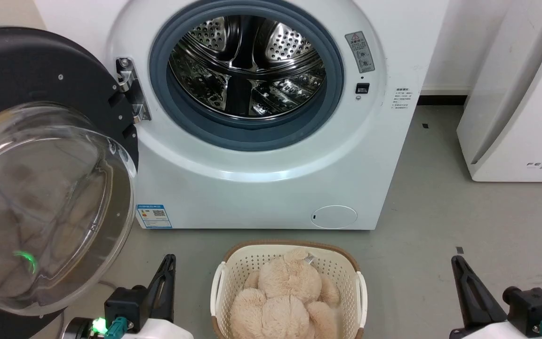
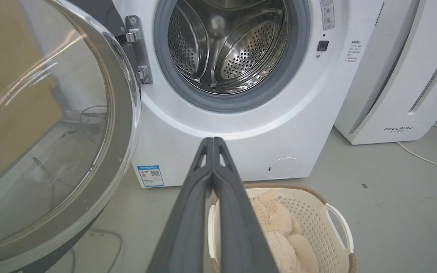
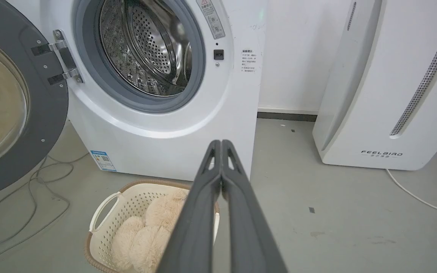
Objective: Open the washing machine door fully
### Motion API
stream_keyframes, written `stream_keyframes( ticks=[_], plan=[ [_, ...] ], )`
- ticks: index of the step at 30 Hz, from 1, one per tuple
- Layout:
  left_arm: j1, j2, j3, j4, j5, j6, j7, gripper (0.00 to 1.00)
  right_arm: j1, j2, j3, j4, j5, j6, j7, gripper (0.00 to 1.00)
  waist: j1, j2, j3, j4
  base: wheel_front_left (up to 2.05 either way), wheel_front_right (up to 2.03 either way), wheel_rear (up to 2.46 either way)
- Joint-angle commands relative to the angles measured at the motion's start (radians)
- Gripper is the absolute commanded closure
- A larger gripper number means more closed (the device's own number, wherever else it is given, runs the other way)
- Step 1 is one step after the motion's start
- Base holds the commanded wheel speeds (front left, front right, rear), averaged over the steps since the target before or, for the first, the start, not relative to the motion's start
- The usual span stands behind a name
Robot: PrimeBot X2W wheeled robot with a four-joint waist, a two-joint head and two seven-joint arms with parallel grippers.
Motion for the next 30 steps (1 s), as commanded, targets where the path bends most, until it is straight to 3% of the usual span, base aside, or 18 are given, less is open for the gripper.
stream_keyframes(
  ticks=[1, 30],
  plan=[
    [-0.015, -0.004, 0.008, -0.008, 0.01, -0.003, 0.004, 1.0, -0.026, 0.001, 0.002, 0.006, -0.01, 0.0, 0.003, 1.0, 0.0, 0.0, 0.0, 0.0, 0.0, 0.0, 0.0],
    [-0.033, -0.019, 0.044, -0.024, 0.043, -0.008, 0.038, 1.0, -0.072, 0.002, 0.012, 0.04, -0.038, 0.0, 0.005, 1.0, 0.0, 0.0, 0.005, -0.007, 0.0, 0.0, 0.0]
  ],
)
